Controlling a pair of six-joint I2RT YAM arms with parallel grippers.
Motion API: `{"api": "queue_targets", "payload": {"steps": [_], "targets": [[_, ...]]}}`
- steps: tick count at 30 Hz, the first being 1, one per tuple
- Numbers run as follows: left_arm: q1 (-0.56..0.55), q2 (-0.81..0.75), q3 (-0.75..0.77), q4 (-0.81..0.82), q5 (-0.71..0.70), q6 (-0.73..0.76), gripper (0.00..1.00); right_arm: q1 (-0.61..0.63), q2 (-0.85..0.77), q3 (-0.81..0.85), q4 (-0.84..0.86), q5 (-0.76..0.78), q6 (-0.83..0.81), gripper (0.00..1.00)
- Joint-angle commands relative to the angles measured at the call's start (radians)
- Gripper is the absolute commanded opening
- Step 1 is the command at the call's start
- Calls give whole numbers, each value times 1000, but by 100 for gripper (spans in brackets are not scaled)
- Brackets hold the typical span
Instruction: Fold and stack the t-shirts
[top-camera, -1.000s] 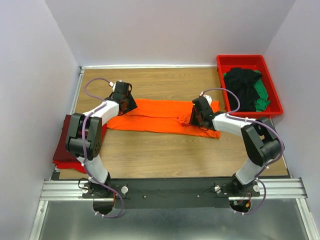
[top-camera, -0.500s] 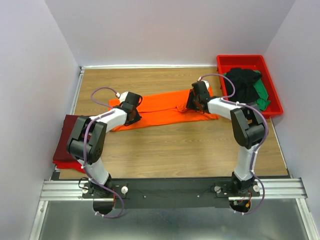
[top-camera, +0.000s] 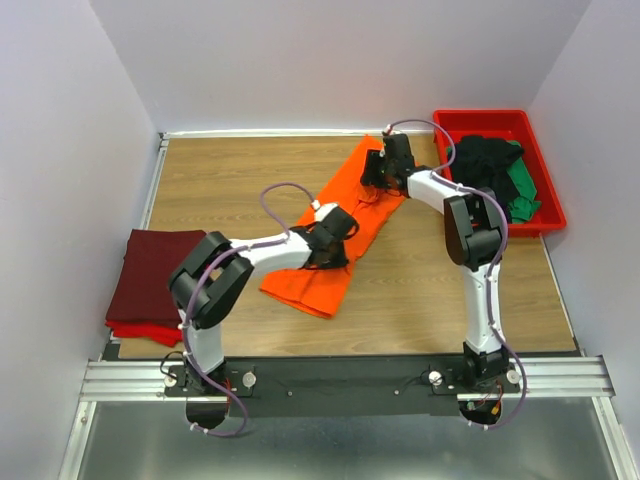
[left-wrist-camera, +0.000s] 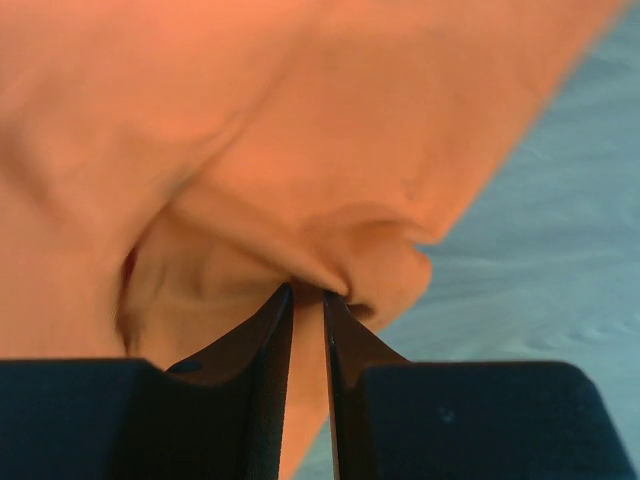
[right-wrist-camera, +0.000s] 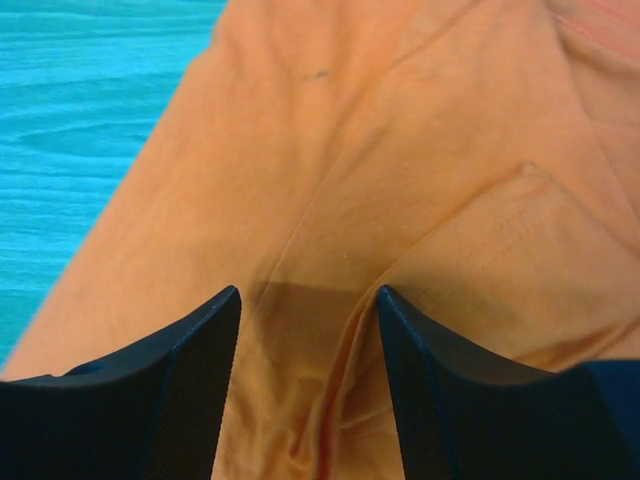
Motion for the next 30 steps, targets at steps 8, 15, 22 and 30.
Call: {"api": "queue_targets", "payload": {"steps": [8,15,22,30], "targets": [[-129,147,209,131,232,5,28,7,224,259,-127,-309,-118,79],[-96,63,225,183,227,60,38,6,220,356,-149,-326,-133,96],[-15,-104,131,12,13,127,35,7,43,298,-153,-159,-87,100],[-14,-153,-2,-59,-84,137,28,7,-78,92,-156,21,5,97]]}}
